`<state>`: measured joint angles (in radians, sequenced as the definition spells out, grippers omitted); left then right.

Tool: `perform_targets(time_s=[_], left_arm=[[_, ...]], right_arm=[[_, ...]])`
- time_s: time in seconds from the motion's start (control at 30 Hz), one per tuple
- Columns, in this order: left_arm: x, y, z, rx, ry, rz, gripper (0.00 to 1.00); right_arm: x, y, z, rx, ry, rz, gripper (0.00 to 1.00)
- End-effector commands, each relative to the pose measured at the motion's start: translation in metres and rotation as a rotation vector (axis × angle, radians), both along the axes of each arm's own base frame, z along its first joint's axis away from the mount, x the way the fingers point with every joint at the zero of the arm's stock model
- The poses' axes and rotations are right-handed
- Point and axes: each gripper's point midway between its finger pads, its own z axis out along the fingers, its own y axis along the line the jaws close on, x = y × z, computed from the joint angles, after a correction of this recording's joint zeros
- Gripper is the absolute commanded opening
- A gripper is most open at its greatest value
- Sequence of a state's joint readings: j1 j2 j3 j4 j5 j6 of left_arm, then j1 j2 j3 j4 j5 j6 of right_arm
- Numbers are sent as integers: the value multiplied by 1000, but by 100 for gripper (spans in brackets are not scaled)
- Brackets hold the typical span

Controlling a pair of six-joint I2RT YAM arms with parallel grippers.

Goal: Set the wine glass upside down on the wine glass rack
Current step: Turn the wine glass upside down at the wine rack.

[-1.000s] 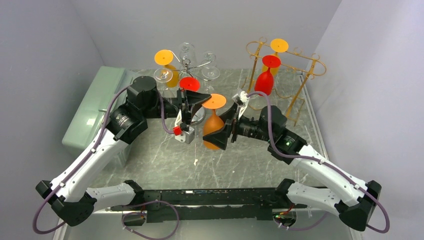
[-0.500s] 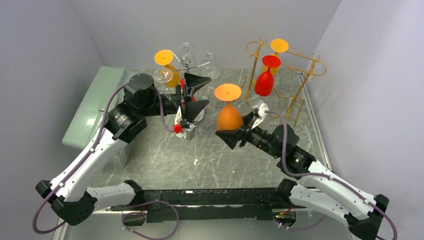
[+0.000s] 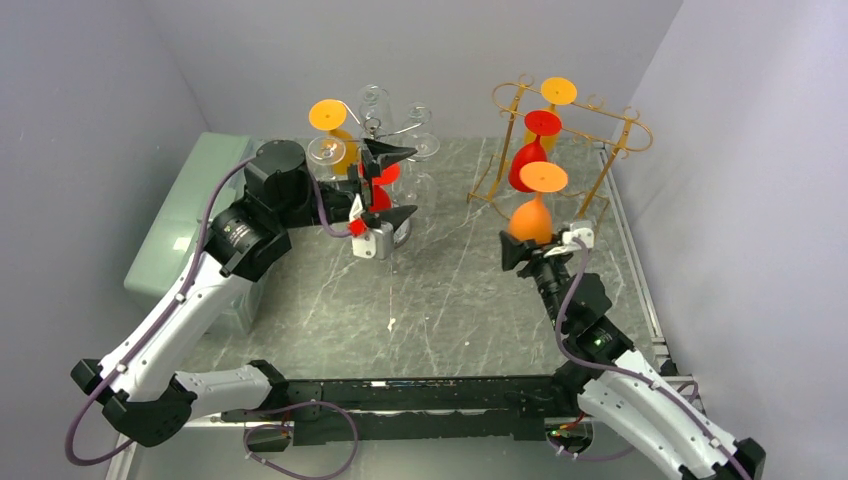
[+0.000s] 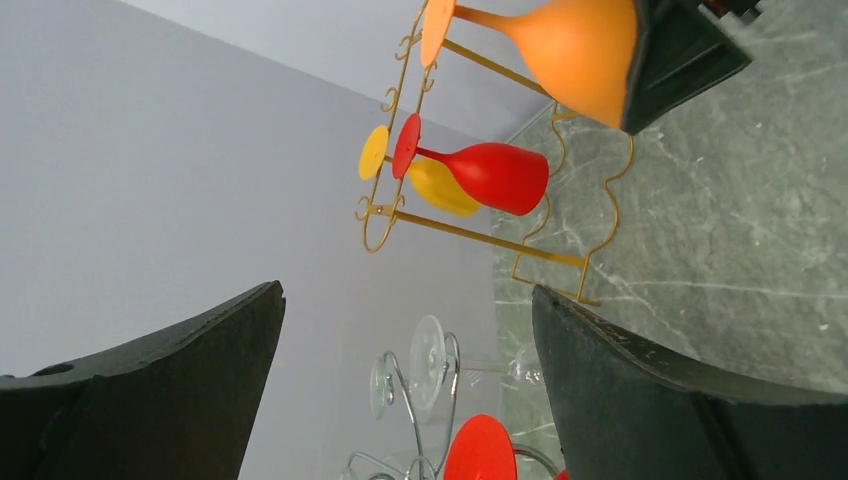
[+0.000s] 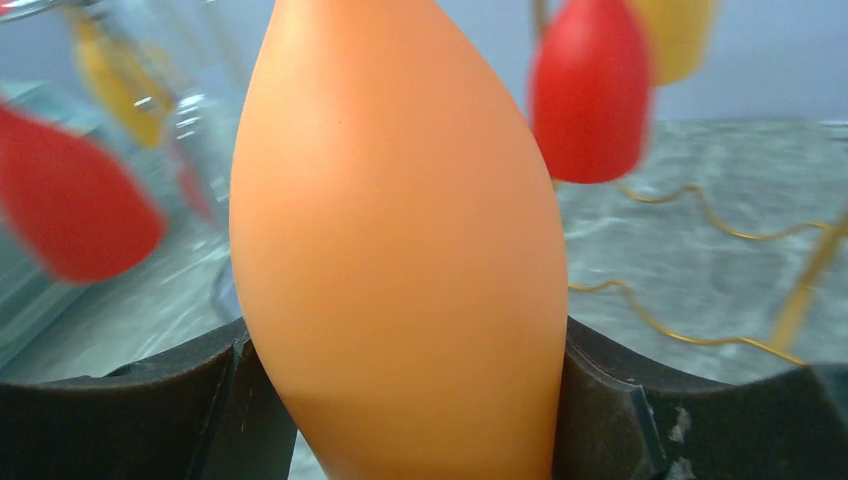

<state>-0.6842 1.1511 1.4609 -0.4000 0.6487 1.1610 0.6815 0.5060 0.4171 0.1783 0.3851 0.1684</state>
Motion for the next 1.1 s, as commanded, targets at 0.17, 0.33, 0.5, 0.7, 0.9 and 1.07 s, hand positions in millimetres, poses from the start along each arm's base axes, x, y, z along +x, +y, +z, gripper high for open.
perform_targets(time_s=[0.17, 0.33, 0.5, 0.7, 0.9, 1.07], left_arm=[[-20, 5, 3, -53, 296, 6, 99], [-21, 9, -6, -38, 303, 21, 99], [-22, 12, -13, -42, 337, 38, 99], [-26, 17, -24, -33, 356, 47, 99], [-29, 17, -21, -34, 362, 42, 99], [-28, 17, -20, -36, 355, 42, 99]], right_arm=[[47, -68, 17, 74, -91, -241, 65], [69, -80, 19, 74, -88, -260, 65], [84, -89, 21, 98, -86, -259, 65], [99, -95, 25, 107, -83, -242, 65], [112, -102, 27, 122, -75, -241, 65], [120, -103, 23, 131, -60, -218, 64]])
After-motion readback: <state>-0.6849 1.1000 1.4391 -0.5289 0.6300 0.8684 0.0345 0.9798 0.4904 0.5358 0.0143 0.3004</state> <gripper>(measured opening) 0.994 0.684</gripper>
